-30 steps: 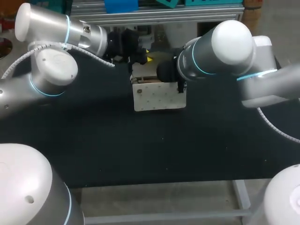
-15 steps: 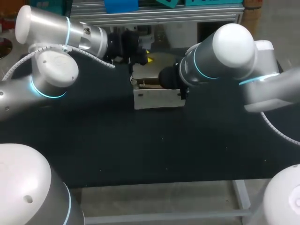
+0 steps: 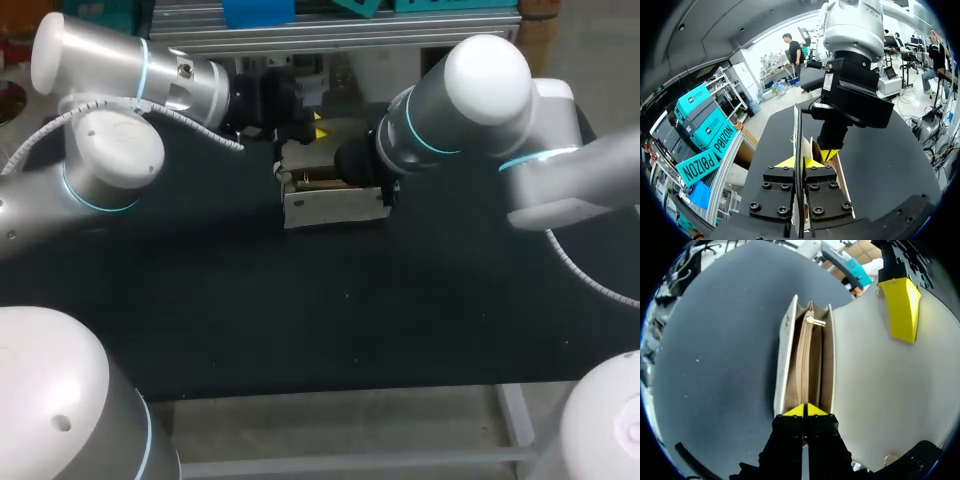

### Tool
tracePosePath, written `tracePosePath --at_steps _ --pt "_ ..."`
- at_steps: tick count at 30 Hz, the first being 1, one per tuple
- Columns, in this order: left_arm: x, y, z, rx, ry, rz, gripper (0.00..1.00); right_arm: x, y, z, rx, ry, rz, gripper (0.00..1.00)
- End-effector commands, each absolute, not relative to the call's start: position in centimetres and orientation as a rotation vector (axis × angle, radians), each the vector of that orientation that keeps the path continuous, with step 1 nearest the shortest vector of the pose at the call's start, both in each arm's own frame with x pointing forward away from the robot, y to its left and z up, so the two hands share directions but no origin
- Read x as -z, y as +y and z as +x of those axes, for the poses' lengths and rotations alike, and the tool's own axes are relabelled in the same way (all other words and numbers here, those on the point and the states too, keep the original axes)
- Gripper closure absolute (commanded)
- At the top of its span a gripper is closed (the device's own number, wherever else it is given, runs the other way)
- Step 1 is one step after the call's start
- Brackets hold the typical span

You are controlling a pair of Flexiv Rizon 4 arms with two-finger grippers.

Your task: Pick up the bag, open it, inspect its contents, close it, and place it on the opposite side

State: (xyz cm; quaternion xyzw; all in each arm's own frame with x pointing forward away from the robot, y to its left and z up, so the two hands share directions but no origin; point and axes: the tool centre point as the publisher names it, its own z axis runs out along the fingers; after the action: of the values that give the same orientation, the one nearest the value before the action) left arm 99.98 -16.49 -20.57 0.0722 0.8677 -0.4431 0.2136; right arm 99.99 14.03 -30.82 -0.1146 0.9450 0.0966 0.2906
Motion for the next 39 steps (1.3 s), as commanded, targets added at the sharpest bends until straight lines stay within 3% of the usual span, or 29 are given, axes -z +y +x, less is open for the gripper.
tracePosePath --at_steps 1,13,14,17,20,37,39 --pt "20.2 -16.4 99.6 1.232 2.402 0.205 1.00 31.4 14.6 100.6 -0.251 2.553 -0.329 1.00" --pt "20.4 -16.5 99.4 1.236 2.406 0.233 1.00 32.1 14.5 101.1 -0.197 2.530 -0.319 1.00" --pt "20.4 -16.5 99.3 1.235 2.406 0.237 1.00 32.1 14.5 101.2 -0.198 2.534 -0.320 0.89" --pt "20.5 -16.4 99.2 1.233 2.402 0.245 1.00 32.3 14.5 101.3 -0.194 2.550 -0.328 0.33" --pt "20.5 -16.4 99.1 1.234 2.398 0.254 1.00 32.7 14.4 101.3 -0.200 2.570 -0.334 0.02" --pt "20.8 -16.4 98.9 1.208 2.389 0.297 1.00 32.2 14.1 101.3 -0.211 2.559 -0.293 0.00" --pt "20.9 -16.4 99.0 1.201 2.391 0.291 1.00 31.3 13.9 101.0 -0.212 2.533 -0.284 0.07"
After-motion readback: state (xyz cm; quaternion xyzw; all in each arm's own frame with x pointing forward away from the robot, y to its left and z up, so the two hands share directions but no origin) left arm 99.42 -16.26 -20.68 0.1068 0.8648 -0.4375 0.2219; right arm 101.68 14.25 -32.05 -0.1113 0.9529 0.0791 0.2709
